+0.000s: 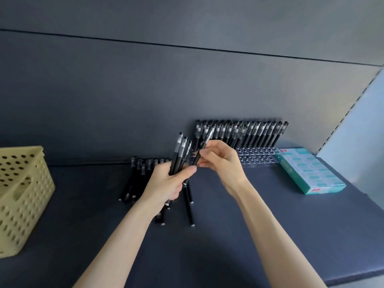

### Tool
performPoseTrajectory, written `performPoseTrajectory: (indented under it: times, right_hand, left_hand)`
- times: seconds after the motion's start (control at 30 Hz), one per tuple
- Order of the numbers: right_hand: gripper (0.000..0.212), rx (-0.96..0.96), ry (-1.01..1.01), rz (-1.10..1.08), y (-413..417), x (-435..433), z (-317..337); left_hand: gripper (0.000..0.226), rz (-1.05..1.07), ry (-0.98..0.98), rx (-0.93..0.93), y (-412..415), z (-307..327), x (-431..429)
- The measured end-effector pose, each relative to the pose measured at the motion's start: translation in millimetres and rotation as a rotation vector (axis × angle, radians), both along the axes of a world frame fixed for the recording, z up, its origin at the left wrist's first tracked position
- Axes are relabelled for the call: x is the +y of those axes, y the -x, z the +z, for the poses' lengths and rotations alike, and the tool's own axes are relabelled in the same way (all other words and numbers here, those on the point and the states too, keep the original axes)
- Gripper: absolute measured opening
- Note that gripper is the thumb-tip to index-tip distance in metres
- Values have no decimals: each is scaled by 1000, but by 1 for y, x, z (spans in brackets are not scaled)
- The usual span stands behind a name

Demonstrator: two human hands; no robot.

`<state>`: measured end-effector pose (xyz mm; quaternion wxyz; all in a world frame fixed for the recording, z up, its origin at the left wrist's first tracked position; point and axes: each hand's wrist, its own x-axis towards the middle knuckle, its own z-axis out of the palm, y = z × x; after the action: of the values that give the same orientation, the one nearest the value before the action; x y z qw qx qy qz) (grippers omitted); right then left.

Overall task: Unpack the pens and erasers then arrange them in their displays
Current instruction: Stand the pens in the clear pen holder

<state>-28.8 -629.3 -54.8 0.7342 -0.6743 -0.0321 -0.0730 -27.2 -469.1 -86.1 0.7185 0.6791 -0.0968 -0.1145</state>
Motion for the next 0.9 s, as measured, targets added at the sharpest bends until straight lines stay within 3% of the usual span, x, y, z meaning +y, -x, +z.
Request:
performPoseTrajectory:
  times: [0.17, 0.37, 0.57, 0.9]
  right_hand:
    - [11, -27, 23, 25, 18, -71, 0]
    - [14, -134, 169, -104, 19, -130, -1]
    - [36, -287, 385, -321, -6, -155, 4]
    - [37, -450, 535, -406, -50, -159, 7]
  left_hand:
    - [16, 6, 10, 19, 16, -5, -72]
    - [23, 93, -1, 29, 35, -18, -134]
    - [24, 237, 35, 24, 25, -21, -156]
    - [23, 278, 144, -4, 12, -28, -174]
